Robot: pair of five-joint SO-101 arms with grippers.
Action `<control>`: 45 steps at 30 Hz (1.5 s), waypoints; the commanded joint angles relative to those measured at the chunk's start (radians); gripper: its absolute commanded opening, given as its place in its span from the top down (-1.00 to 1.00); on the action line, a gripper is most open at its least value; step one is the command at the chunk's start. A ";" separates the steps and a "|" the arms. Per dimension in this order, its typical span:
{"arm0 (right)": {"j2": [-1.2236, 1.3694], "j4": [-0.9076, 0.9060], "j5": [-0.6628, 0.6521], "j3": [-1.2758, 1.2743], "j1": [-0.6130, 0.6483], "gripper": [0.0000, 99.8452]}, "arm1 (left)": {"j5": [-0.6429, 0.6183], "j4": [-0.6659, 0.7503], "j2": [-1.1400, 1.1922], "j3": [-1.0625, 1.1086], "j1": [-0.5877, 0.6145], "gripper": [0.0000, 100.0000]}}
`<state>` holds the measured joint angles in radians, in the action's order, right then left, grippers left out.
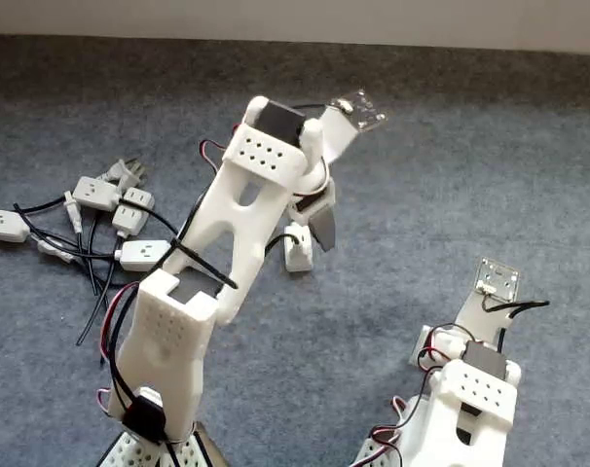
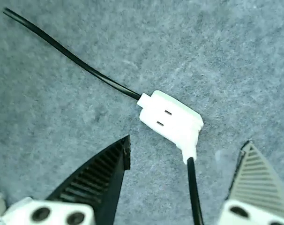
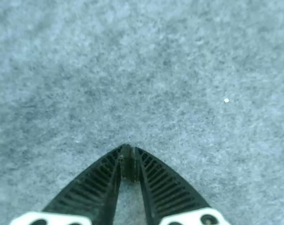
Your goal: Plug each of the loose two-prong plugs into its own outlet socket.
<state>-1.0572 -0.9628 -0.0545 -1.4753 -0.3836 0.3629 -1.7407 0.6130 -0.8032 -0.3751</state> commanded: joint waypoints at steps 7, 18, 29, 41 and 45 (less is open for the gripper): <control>-0.001 0.012 -0.009 0.005 0.012 0.99 | -0.710 0.035 -0.012 0.005 0.044 0.29; -0.001 0.012 -0.009 0.005 0.010 0.99 | -0.914 0.032 0.240 -0.002 0.105 0.29; -0.001 0.012 -0.009 0.005 0.010 0.99 | -0.910 0.057 0.269 0.001 -0.004 0.35; -0.002 0.012 -0.009 0.005 0.010 0.99 | -0.908 0.107 0.381 -0.002 0.035 0.75; -0.002 0.012 -0.009 0.005 0.010 0.99 | -0.908 0.100 0.377 -0.054 0.041 0.83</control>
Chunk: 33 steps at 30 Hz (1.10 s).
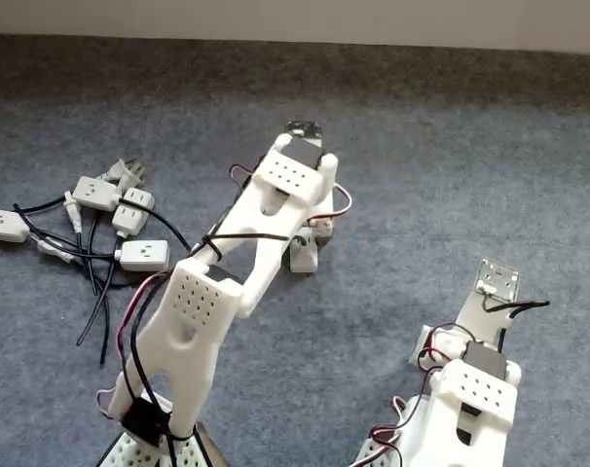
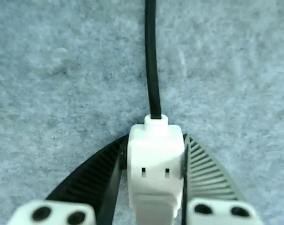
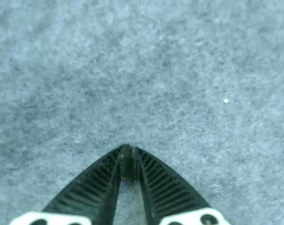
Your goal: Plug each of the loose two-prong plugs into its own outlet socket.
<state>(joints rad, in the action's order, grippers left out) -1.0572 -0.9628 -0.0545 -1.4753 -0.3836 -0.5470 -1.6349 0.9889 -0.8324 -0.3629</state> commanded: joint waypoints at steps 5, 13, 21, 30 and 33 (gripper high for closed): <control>-0.002 0.012 -0.009 0.005 0.008 0.99 | 0.000 -0.086 -0.018 -0.246 0.030 0.84; -0.002 0.012 -0.009 0.005 0.010 0.99 | 0.141 0.037 -0.042 -0.737 0.099 0.84; -0.001 0.012 -0.009 0.005 0.010 0.99 | 0.313 0.522 0.048 -0.754 0.226 0.84; -0.001 0.012 -0.009 0.005 0.010 0.99 | 0.526 0.789 0.101 -0.374 0.242 0.64; -0.001 0.012 -0.009 0.005 0.010 0.99 | 0.566 0.787 0.101 -0.318 0.223 0.58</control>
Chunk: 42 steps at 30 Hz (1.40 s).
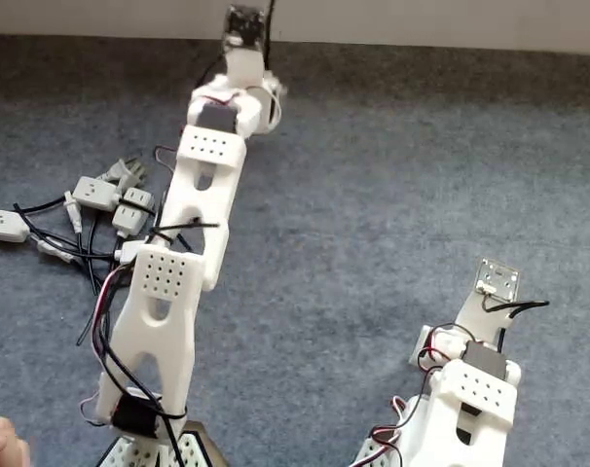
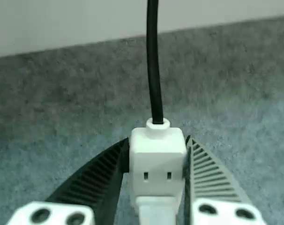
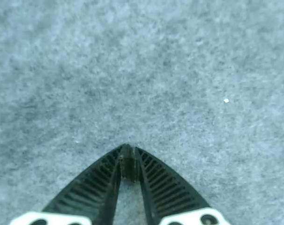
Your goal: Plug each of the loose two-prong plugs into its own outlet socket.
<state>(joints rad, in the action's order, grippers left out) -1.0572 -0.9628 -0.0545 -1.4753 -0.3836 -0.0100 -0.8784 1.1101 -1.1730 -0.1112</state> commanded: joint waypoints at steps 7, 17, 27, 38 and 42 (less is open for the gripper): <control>-0.001 0.012 -0.009 0.005 0.010 0.99 | -0.040 0.020 -0.030 0.021 -0.022 0.53; -0.002 0.012 -0.009 0.005 0.012 0.99 | -0.023 -0.462 -0.156 -0.394 0.064 0.53; -0.004 0.016 -0.009 -0.012 0.013 0.99 | 0.153 -0.888 -0.302 -0.483 0.341 0.53; -0.004 0.050 -0.009 -0.025 0.013 0.99 | 0.166 -0.888 -0.306 -0.196 0.783 0.53; -0.004 0.050 -0.009 -0.025 0.013 0.99 | 0.169 -0.888 -0.303 -0.015 0.865 0.53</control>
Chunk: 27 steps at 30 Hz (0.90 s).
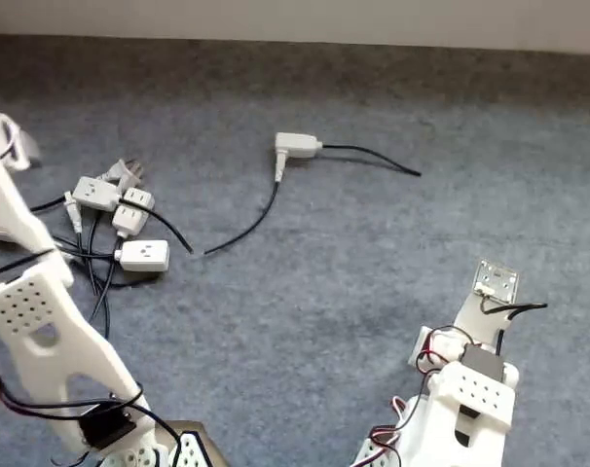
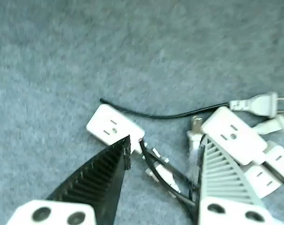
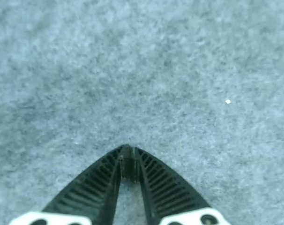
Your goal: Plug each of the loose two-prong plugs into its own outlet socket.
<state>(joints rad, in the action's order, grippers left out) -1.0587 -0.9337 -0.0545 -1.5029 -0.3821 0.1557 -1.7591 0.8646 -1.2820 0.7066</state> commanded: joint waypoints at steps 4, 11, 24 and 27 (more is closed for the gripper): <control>-0.002 0.021 -0.009 0.001 0.012 0.99 | 0.000 -0.008 -0.058 0.234 0.097 0.54; -0.002 0.021 -0.009 0.001 0.012 0.99 | -0.147 -0.006 -0.054 0.282 0.145 0.54; -0.002 0.021 -0.009 0.001 0.012 0.99 | -0.709 0.077 -0.007 0.283 0.163 0.54; -0.002 0.021 -0.009 0.001 0.012 0.99 | -0.738 0.158 0.070 0.280 0.148 0.54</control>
<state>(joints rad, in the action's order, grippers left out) -1.0587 -0.9337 -0.0545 -1.5029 -0.3821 -0.5424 -1.6671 0.9106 -0.9889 0.8631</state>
